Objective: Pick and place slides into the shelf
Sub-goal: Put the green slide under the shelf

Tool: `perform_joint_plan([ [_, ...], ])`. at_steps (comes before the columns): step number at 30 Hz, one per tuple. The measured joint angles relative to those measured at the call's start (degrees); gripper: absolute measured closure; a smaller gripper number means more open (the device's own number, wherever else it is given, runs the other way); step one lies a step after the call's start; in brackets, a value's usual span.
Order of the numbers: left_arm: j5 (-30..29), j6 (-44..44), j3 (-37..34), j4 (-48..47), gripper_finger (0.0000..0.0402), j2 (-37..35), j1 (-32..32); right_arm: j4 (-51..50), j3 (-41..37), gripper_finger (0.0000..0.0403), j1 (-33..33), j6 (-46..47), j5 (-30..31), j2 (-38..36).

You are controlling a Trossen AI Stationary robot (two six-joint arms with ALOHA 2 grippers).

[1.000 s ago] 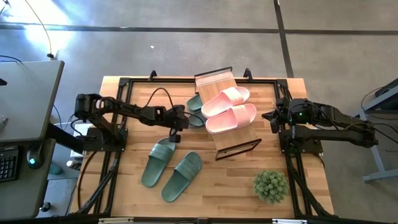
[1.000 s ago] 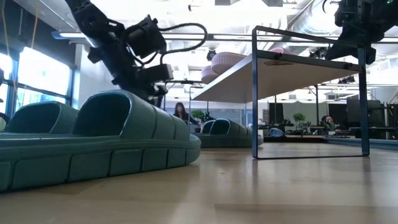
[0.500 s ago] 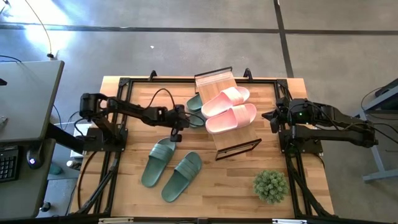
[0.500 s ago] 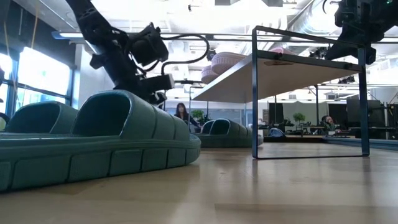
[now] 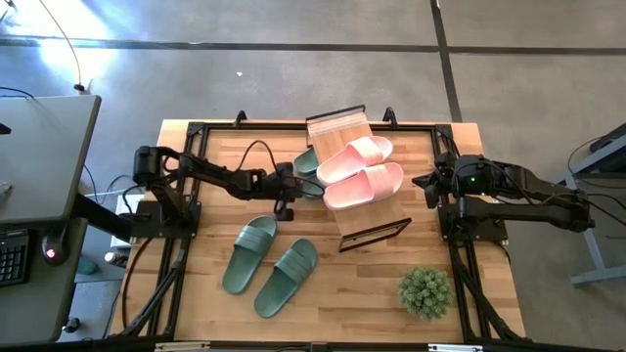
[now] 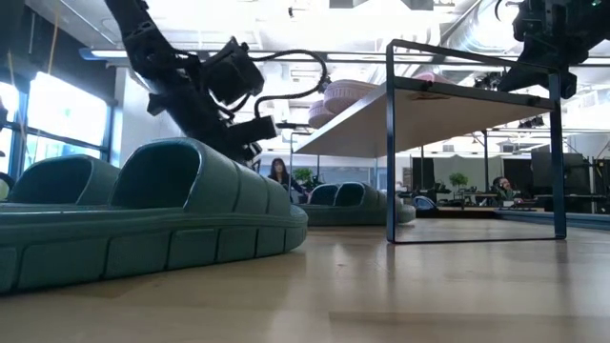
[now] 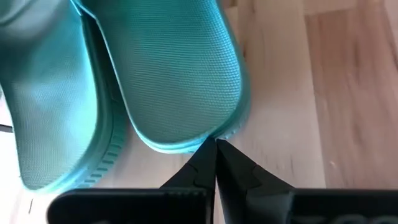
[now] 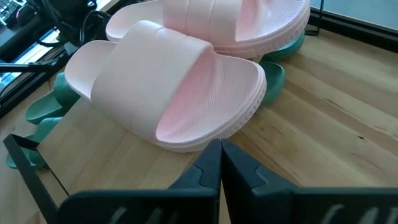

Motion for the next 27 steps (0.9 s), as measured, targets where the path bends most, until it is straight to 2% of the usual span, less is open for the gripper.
perform_joint_plan([
  [8,-5.3,-0.5,0.0,2.4,0.0402,1.2,0.2,0.0,0.0,0.0402,0.0,0.5,0.0,0.0],
  [22,-1.6,-1.4,0.0,2.6,0.0402,1.1,0.7,0.0,0.0,0.0402,0.0,0.2,-0.3,0.0],
  [27,-0.9,-1.2,0.0,1.1,0.0402,-1.5,0.7,0.0,0.0,0.0402,0.0,0.0,-0.4,0.0],
])
